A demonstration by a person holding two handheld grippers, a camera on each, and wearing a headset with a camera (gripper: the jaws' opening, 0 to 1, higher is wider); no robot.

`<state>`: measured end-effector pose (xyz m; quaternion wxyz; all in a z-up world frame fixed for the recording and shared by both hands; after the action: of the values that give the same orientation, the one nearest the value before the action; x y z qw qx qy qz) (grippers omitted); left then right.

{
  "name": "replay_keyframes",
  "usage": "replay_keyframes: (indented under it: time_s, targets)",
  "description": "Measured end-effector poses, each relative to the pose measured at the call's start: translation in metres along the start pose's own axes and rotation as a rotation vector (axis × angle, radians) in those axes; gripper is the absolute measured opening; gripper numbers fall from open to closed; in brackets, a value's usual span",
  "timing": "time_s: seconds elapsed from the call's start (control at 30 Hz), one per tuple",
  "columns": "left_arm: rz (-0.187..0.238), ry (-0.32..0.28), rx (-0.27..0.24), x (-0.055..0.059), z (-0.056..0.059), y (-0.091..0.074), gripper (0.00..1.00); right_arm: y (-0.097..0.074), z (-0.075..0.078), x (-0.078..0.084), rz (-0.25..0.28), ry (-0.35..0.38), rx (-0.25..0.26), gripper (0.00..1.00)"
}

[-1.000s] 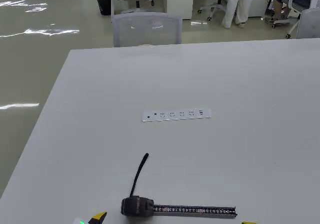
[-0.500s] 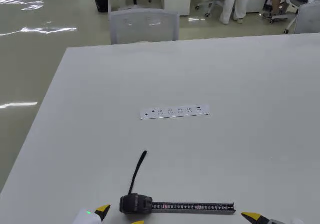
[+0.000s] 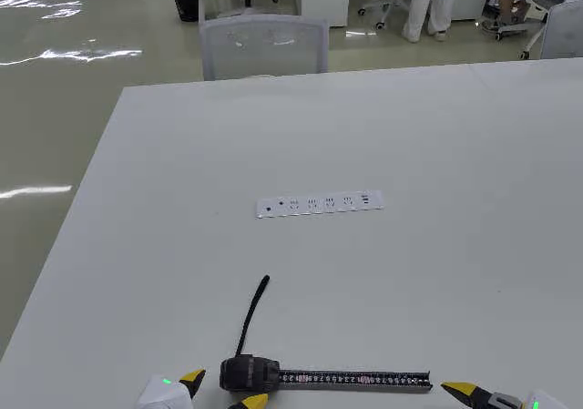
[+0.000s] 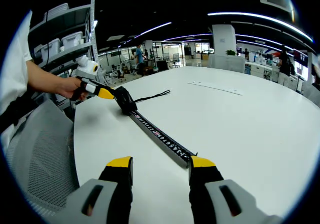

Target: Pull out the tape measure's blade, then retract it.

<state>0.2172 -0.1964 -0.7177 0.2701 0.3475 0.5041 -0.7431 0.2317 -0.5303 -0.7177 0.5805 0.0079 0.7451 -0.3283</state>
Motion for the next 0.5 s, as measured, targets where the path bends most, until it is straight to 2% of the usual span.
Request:
replay_keyframes:
  time_s: [0.5]
  targets:
    - [-0.007, -0.045, -0.019, -0.009, 0.005, 0.012, 0.73, 0.005, 0.013, 0.000, -0.016, -0.014, -0.009, 0.44]
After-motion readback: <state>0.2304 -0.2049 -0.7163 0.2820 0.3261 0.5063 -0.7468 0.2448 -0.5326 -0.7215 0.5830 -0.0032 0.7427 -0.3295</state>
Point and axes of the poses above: the centre of the closed fingertips' face, and the gripper's own axes: y roughly forward along the fingers, z roughly to its right, x roughly out of its underside, the point moved 4 cm from there along -y, roughly backward along the fingers
